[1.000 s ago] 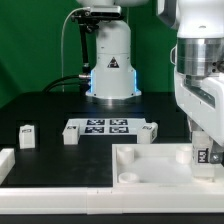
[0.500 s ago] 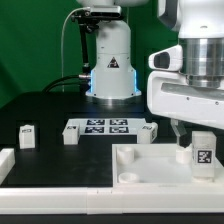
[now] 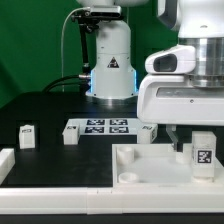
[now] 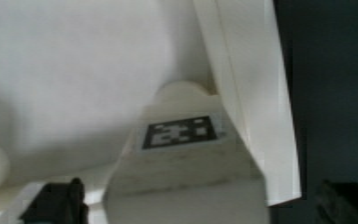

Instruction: Assemble one leg

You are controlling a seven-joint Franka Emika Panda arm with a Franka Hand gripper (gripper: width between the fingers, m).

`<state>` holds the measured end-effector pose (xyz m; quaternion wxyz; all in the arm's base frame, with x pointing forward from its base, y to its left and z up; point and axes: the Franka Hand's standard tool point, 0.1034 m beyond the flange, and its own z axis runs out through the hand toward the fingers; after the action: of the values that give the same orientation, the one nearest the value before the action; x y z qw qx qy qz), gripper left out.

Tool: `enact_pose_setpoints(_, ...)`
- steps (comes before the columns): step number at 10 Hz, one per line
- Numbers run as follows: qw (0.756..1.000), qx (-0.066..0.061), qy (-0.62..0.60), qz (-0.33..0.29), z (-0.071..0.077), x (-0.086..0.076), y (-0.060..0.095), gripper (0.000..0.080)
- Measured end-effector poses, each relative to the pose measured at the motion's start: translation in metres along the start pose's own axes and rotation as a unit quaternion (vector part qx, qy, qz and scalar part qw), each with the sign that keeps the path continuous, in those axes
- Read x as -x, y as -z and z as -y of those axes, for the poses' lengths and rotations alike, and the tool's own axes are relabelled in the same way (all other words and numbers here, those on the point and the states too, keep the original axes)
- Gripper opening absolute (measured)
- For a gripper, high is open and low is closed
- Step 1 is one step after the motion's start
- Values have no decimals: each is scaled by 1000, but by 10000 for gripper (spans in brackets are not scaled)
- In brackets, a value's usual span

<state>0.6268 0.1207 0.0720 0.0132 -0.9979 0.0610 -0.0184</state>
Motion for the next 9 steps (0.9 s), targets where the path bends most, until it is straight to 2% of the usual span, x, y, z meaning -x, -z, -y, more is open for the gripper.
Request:
enact_pose_setpoints(2,1000,0,-13,0,0,0,0,637)
enact_pose_setpoints(4,1000,0,-13,0,0,0,0,287)
enact_pose_setpoints(7,999,0,-36,0,-1,0,0,290)
enact_pose_setpoints(9,980,5,-198,-4,0,0,0,290)
